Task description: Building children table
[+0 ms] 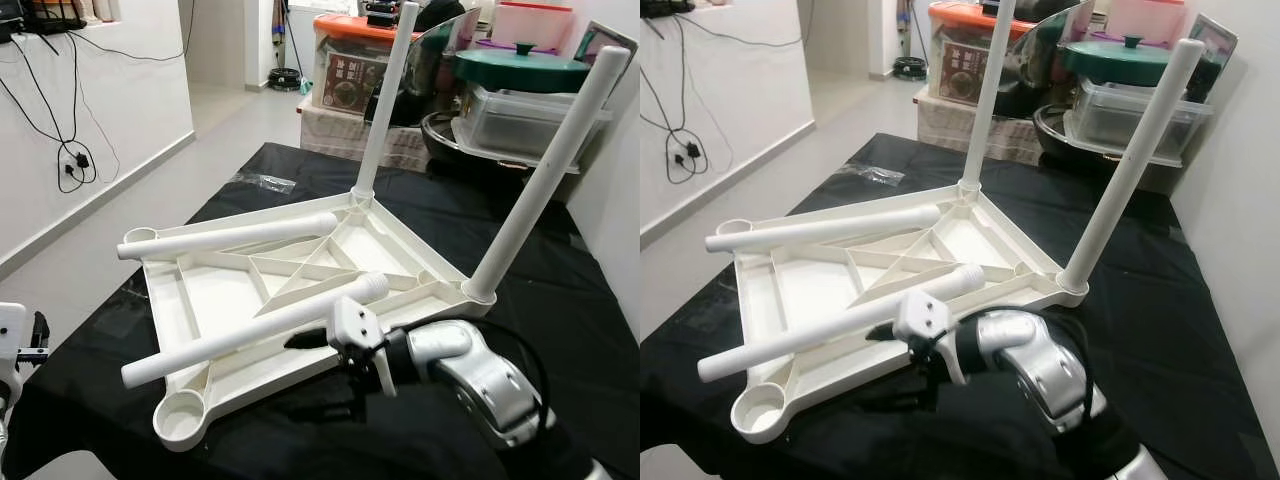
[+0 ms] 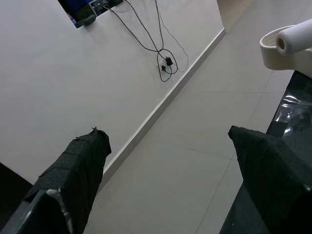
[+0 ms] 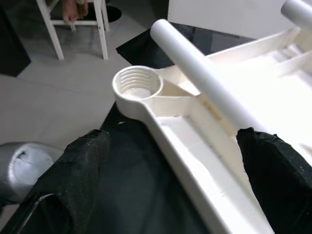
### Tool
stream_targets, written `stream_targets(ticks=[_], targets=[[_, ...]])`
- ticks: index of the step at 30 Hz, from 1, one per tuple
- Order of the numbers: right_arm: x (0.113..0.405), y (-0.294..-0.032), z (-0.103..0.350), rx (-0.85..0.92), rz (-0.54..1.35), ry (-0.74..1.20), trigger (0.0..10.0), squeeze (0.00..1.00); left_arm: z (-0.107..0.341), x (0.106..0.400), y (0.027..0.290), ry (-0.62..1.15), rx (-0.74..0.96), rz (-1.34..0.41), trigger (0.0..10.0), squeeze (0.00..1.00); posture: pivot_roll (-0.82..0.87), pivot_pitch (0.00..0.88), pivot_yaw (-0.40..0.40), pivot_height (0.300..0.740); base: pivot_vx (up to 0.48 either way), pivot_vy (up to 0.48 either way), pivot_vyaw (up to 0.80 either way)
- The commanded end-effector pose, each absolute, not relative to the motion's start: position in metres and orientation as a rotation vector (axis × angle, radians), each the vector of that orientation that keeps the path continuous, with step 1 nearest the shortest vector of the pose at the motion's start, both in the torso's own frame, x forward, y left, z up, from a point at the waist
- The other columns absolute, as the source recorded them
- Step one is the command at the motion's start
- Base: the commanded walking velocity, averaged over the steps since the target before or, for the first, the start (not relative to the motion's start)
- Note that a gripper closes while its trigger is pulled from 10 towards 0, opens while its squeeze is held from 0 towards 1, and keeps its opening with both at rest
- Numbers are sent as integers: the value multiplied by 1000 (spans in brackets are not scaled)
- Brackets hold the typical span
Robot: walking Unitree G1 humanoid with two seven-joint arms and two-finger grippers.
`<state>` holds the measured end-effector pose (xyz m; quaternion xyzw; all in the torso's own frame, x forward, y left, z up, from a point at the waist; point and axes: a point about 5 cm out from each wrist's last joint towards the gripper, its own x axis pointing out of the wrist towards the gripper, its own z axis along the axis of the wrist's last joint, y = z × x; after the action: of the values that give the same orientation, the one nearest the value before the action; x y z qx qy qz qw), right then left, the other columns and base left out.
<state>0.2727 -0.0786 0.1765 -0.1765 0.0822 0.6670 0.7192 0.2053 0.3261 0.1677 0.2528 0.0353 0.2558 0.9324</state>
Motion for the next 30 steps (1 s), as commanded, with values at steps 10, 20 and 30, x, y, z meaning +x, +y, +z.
stream_targets(ticks=[10, 20, 30], targets=[[270, -62, 174, -557, 1623, 169, 10000, 0, 161, 205, 327, 86, 531, 524, 10000, 0, 86, 0, -117, 740, 0, 0, 0], [277, -35, 150, -651, 1585, 234, 10000, 0, 160, 211, 326, 77, 527, 522, 10000, 0, 80, 0, -117, 740, 0, 0, 0], [282, -19, 137, -683, 1575, 261, 10000, 0, 162, 215, 326, 65, 531, 519, 10000, 0, 96, 0, -122, 740, 0, 0, 0]])
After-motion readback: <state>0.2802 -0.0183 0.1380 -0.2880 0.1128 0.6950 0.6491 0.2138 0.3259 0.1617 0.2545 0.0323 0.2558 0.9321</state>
